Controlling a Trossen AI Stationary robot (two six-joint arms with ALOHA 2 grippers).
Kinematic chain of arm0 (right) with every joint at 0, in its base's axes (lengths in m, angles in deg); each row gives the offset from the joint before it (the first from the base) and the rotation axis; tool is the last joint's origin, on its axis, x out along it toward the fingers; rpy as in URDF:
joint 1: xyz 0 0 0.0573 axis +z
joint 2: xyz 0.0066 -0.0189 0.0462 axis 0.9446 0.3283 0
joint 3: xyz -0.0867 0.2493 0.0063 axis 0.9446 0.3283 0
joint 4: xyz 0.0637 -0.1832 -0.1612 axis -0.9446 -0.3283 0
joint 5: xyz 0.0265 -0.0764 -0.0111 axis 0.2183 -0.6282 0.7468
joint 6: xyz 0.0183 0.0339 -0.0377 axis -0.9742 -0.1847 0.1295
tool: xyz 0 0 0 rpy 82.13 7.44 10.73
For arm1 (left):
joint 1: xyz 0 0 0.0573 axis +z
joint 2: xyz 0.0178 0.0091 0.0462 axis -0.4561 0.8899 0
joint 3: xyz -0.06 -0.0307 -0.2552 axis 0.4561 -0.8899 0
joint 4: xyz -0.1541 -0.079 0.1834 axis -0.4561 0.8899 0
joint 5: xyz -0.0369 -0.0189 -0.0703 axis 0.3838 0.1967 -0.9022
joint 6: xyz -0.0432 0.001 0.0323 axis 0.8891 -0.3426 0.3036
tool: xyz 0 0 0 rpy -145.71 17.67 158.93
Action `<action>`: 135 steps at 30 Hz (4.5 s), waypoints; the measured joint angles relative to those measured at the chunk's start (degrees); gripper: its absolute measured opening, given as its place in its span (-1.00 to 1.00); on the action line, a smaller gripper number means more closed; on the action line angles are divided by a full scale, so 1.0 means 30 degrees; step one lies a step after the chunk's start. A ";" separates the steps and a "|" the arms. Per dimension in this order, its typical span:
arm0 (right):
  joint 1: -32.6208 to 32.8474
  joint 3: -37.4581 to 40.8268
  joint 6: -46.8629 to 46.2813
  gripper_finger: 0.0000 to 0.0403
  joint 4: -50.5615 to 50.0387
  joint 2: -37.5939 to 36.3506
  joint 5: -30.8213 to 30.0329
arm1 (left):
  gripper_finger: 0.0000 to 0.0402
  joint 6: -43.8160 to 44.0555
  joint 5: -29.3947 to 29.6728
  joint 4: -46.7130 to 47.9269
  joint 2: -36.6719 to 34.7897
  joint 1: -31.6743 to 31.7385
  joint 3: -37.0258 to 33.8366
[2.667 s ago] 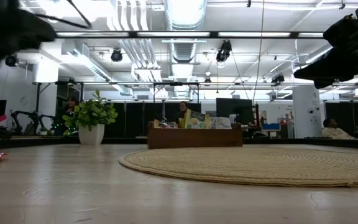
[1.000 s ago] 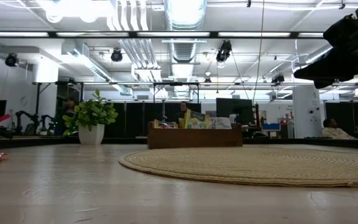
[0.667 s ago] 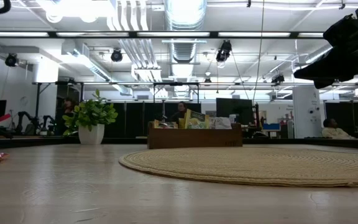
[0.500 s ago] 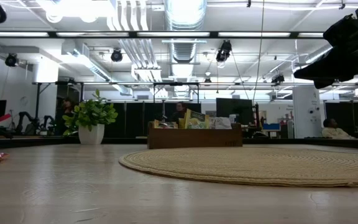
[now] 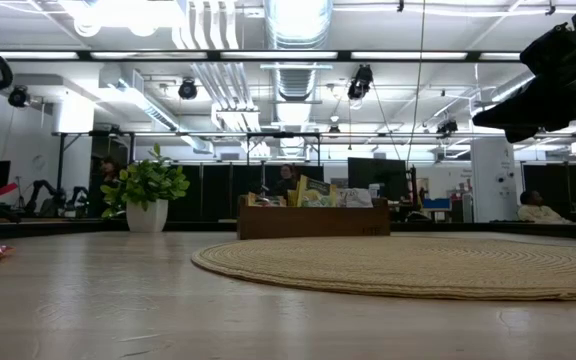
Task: Pick & Place Tea
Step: Put the orange tea bag into the left section of the wooden organizer
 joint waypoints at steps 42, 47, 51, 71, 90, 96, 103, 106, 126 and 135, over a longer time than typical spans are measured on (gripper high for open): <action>-0.0004 -0.0005 0.0000 -0.96 -0.0002 0.0007 -0.0002 | -0.99 -2.3148 0.8540 1.5603 0.0109 0.9669 0.8668; 0.0000 -0.0004 0.0000 -0.96 0.0000 0.0007 -0.0003 | -0.99 -2.9563 0.9466 1.3357 0.0323 1.3784 0.9995; -0.0004 -0.0003 0.0000 -0.96 -0.0003 0.0007 0.0000 | -0.99 -3.3259 0.9760 1.1949 0.0840 1.6091 1.1025; -0.0004 -0.0007 0.0000 -0.96 -0.0004 0.0007 0.0000 | -1.00 -4.1704 0.9298 0.9061 0.7648 2.1078 1.8320; -0.0004 -0.0007 0.0000 -0.96 0.0000 0.0007 0.0000 | -1.00 -4.3359 0.8112 0.8499 0.9895 2.2320 1.8767; 0.0003 -0.0005 0.0000 -0.96 0.0000 0.0007 0.0000 | -0.92 -4.3573 0.7151 0.8524 1.0176 2.2846 1.8767; 0.0003 -0.0007 0.0000 -0.96 0.0000 0.0007 0.0000 | -0.90 -4.3751 0.7084 0.8509 1.0287 2.3439 1.8760; 0.0000 -0.0005 0.0000 -0.96 -0.0003 0.0007 0.0000 | -0.89 -4.4216 0.5990 0.8436 1.0287 2.3591 1.8760; 0.0001 -0.0007 0.0000 -0.96 0.0000 0.0007 0.0000 | 0.28 -4.4083 0.7385 0.8980 1.0185 2.3512 1.8813; -0.0004 -0.0004 0.0000 -0.96 -0.0004 0.0004 0.0000 | 0.36 -4.3712 0.5135 1.0737 1.0163 2.3431 2.0081</action>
